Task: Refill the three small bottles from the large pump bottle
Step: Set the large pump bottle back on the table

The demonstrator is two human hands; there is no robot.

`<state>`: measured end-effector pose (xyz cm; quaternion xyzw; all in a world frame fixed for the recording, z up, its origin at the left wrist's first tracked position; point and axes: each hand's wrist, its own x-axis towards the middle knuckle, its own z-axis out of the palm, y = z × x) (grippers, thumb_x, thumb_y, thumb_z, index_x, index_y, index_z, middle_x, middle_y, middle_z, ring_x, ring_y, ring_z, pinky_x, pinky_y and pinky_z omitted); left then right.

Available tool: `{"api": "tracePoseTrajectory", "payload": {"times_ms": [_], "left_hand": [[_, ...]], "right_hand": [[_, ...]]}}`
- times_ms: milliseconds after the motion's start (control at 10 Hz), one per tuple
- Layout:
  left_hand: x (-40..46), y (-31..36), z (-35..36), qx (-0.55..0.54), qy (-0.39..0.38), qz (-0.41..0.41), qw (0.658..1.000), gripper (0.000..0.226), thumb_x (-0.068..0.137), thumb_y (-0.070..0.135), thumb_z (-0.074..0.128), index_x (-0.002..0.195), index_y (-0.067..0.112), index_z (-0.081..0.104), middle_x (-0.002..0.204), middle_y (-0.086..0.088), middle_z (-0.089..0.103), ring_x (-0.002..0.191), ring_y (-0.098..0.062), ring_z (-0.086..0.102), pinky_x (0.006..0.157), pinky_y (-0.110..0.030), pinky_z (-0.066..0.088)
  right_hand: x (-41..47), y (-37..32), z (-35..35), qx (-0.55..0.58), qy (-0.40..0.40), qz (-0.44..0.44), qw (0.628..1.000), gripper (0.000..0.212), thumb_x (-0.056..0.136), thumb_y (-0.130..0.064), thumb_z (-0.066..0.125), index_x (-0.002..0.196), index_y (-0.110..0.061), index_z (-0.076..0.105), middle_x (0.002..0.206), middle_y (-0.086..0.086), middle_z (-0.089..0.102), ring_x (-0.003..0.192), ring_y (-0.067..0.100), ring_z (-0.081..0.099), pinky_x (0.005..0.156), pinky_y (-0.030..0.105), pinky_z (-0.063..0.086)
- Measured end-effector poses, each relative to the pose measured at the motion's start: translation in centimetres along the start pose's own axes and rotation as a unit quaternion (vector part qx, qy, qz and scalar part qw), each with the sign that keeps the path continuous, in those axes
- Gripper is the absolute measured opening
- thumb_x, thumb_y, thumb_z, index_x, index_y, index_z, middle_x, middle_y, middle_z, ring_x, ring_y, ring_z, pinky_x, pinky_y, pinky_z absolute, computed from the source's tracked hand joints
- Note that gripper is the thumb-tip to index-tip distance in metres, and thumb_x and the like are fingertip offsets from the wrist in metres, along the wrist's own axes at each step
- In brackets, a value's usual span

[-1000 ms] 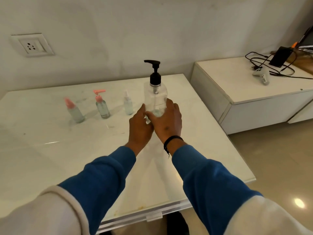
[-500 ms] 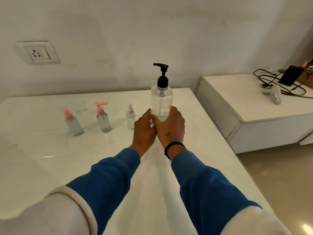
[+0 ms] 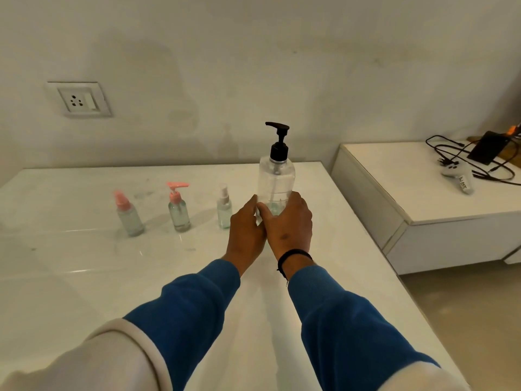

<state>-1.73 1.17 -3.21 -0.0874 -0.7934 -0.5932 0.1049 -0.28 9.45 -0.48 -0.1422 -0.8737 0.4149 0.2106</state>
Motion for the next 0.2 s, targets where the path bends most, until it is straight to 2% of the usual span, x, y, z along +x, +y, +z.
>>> {"api": "tracePoseTrajectory", "payload": {"times_ms": [100,200], "left_hand": [[0.07,0.37,-0.13,0.016,-0.001,-0.003,1.0,0.025,0.1,0.011,0.059,0.126,0.009,0.059,0.116,0.003,0.067,0.102,-0.009,0.064,0.083,-0.004,0.051],[-0.57,0.33,-0.74,0.048,-0.002,-0.017,0.999,0.023,0.1,0.011,0.059,0.123,0.009,0.06,0.111,0.003,0.068,0.104,-0.016,0.067,0.083,-0.007,0.051]], "right_hand": [[0.17,-0.47,-0.15,0.006,-0.01,0.013,1.0,0.058,0.087,-0.056,0.073,0.127,-0.018,0.055,0.118,0.0,0.063,0.107,0.02,0.061,0.09,0.037,0.058],[-0.36,-0.16,-0.36,0.026,-0.036,0.052,0.998,0.058,0.083,-0.056,0.076,0.125,-0.019,0.058,0.116,0.001,0.063,0.106,0.02,0.063,0.089,0.037,0.059]]}}
